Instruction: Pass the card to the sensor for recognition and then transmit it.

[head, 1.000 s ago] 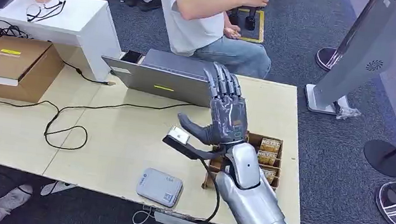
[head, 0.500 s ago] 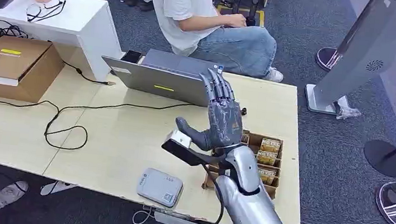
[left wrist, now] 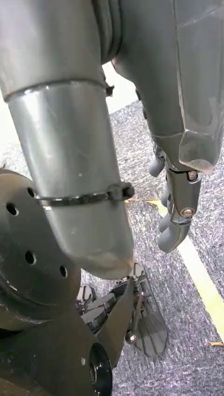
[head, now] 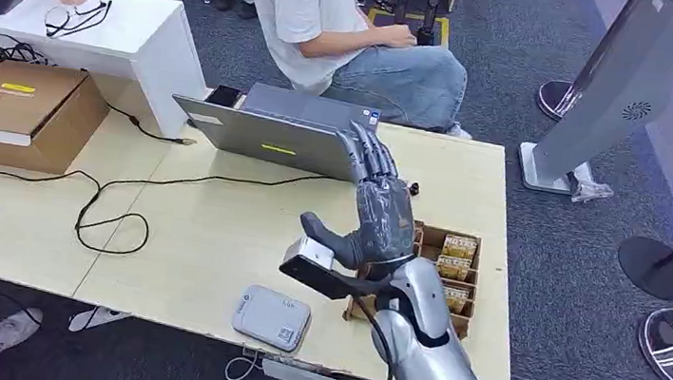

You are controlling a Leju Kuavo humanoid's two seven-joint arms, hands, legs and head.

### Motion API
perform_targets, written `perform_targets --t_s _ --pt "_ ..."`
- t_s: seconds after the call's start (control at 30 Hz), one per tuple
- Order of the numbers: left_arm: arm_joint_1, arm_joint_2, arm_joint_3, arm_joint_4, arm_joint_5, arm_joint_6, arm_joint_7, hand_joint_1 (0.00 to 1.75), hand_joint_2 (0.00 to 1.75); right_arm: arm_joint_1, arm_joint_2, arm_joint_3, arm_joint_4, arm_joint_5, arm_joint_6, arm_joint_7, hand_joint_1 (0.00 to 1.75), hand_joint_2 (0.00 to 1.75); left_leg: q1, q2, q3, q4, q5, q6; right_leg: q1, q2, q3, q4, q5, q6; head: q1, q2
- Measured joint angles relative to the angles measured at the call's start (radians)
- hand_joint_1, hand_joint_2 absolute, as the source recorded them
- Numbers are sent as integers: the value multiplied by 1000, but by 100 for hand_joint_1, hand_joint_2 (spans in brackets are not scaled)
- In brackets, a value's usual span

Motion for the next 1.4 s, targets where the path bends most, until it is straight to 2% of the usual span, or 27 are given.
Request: perform_targets --t_s 0.63,0.87,0.9,1.4 --pt "10 -6 29 0 -9 -2 0 0 0 60 -64 28 -33 -17 -19 -12 0 0 0 0 0 0 0 0 0 0 0 0 0 0 0 0" --pt "13 -7 43 0 -18 -2 -2 0 0 71 -76 37 -47 21 -32 -3 0 0 0 0 0 0 0 0 0 0 0 0 0 0 0 0" --pt "13 -7 45 0 -19 -3 -2 0 0 72 -77 40 -48 22 -32 -2 0 175 0 0 0 0 0 0 0 0 0 0 0 0 0 0" --pt "16 -12 76 -1 -48 -13 -10 0 0 115 -97 51 -85 165 -61 48 0 175 0 0 0 0 0 0 0 0 0 0 0 0 0 0"
